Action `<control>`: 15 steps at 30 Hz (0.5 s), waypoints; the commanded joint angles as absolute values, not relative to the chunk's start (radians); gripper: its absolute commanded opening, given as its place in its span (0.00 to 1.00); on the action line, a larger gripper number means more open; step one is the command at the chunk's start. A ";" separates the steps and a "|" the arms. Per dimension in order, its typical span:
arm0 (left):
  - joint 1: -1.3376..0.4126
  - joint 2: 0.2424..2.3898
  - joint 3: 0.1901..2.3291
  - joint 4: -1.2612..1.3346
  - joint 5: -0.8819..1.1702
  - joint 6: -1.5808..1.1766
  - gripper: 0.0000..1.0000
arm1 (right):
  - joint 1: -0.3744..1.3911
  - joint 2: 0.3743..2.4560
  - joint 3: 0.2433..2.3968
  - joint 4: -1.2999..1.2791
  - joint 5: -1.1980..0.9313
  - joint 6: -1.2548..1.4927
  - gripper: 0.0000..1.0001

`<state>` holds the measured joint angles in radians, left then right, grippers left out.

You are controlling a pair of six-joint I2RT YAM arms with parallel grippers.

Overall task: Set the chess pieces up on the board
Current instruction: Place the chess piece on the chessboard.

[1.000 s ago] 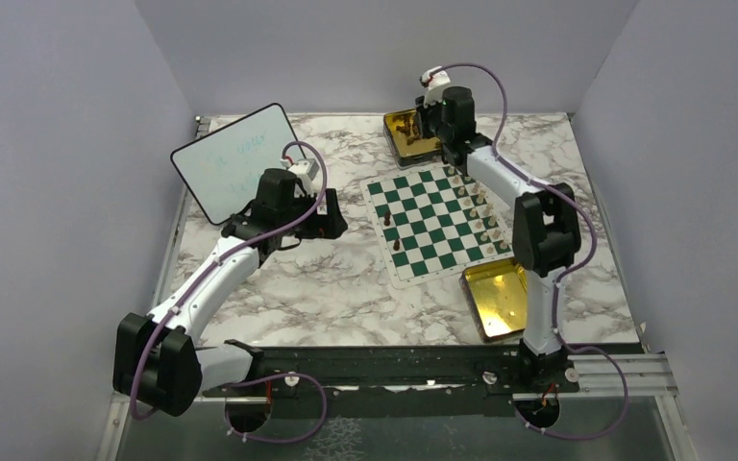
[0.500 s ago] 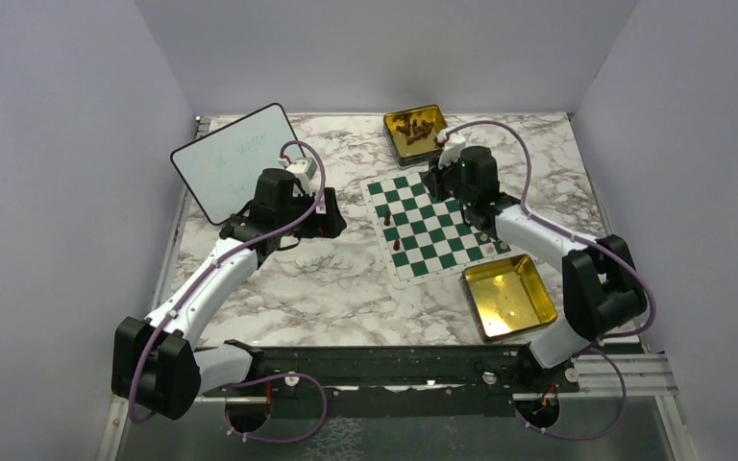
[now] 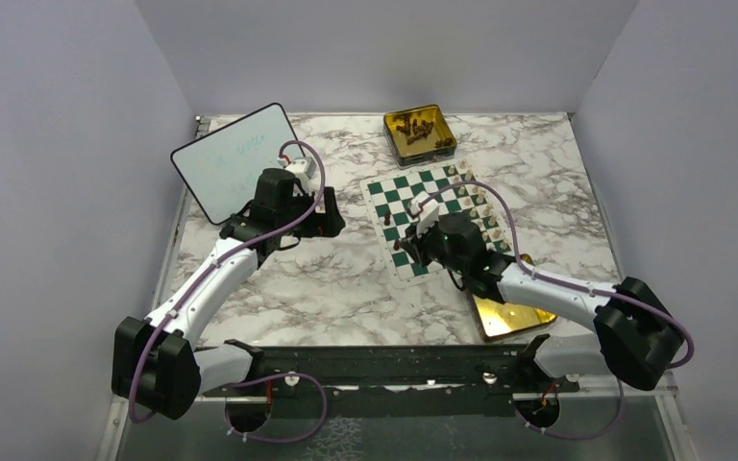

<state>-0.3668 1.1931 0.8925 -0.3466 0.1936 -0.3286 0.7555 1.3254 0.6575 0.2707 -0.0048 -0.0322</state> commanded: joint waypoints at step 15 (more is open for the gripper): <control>-0.366 1.175 0.887 -0.359 0.096 -0.318 0.99 | 0.895 1.304 0.385 0.577 0.172 0.062 0.12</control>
